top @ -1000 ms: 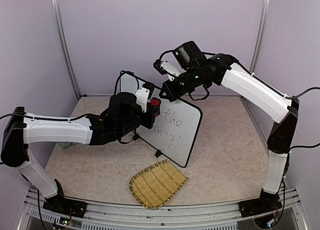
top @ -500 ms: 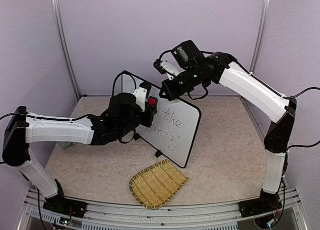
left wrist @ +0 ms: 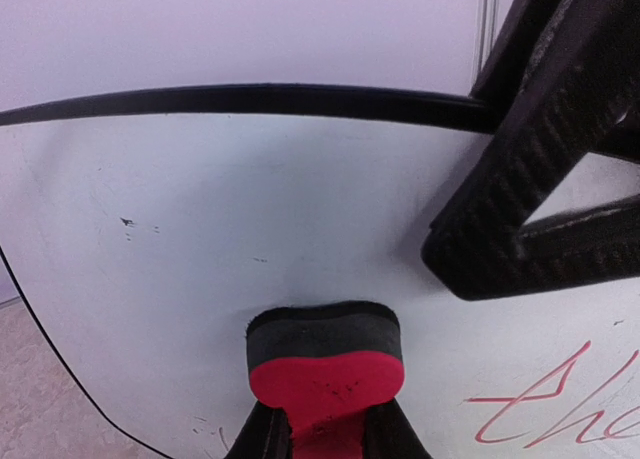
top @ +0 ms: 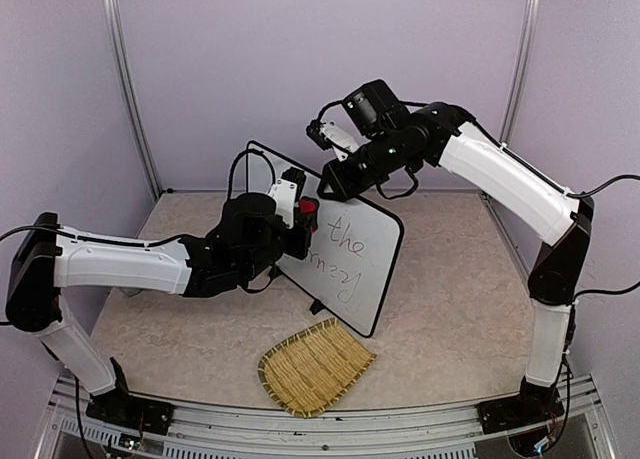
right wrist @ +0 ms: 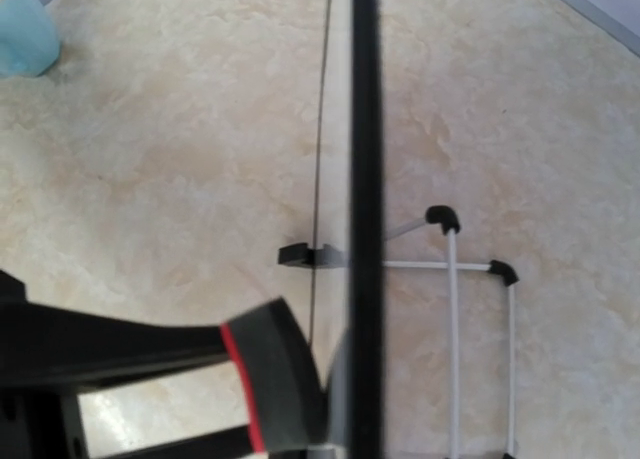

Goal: Erase the whiteboard
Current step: Erase the center of the whiteboard.

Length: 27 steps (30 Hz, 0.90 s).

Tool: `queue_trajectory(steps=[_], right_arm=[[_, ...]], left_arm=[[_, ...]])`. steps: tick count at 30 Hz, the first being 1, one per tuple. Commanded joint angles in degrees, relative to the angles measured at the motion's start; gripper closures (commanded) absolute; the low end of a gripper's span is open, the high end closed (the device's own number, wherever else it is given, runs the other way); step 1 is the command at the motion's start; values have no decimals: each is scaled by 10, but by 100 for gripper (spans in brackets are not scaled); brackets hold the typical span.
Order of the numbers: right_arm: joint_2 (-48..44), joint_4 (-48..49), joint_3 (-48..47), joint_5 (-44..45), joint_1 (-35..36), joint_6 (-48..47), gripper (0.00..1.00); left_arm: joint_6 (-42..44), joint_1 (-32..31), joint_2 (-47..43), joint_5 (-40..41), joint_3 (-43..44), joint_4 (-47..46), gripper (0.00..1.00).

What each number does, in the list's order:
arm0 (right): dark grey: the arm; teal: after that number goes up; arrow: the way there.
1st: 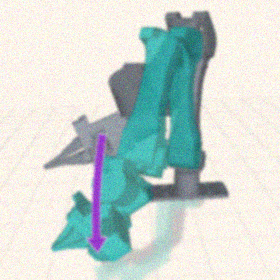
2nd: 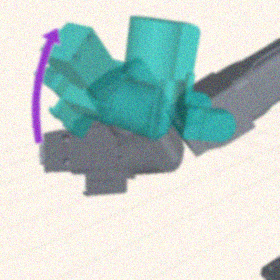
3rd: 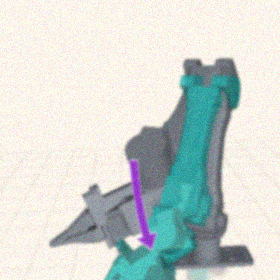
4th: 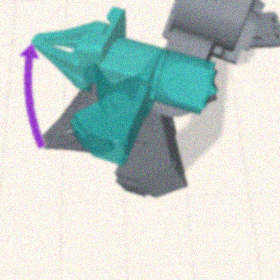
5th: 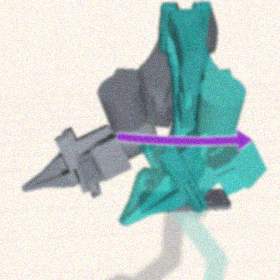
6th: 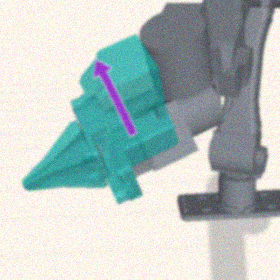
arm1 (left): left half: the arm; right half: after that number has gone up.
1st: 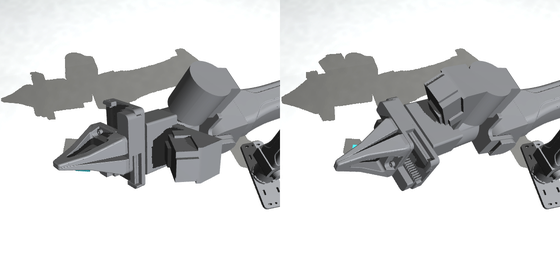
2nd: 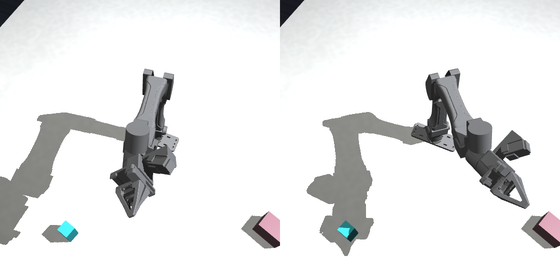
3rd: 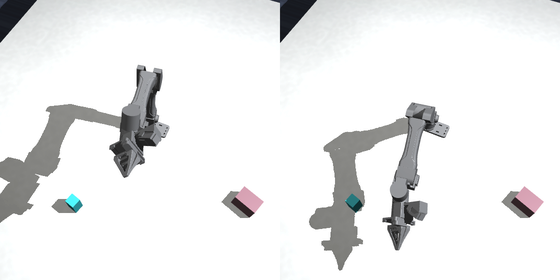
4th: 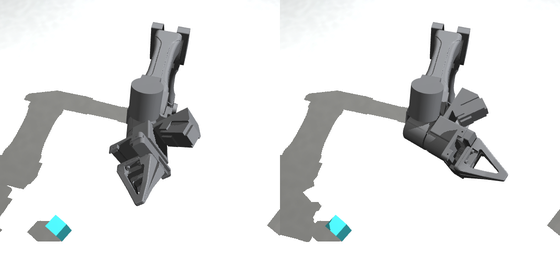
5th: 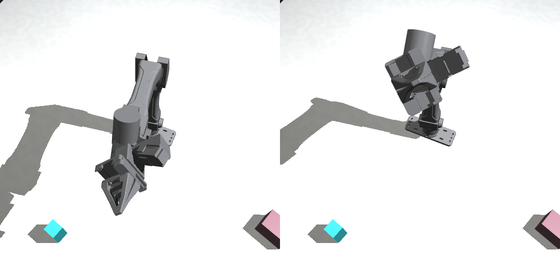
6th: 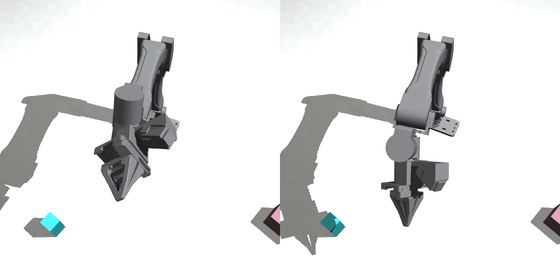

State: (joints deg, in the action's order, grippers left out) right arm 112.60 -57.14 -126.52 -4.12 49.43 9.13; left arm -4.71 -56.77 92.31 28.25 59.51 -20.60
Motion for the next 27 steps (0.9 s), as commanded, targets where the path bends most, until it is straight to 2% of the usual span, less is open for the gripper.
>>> queue_trajectory(steps=[1, 8, 14, 17, 27], right_arm=[[2, -34, -3, -58, 29, -11, 79], [-14, -31, -4, -58, 28, -5, 79], [-9, -33, -19, -51, 27, 7, 96], [-6, -31, -24, -50, 26, 11, 100], [-1, -27, -24, -48, 26, 15, 100]], left_arm=[[-3, -10, 6, -25, -9, -13, 83], [0, -9, 2, -23, -15, -12, 83], [8, -13, -6, -67, -39, -43, 84], [15, -17, -4, -79, -40, -46, 83], [34, -33, 28, -92, 4, -43, 83]])
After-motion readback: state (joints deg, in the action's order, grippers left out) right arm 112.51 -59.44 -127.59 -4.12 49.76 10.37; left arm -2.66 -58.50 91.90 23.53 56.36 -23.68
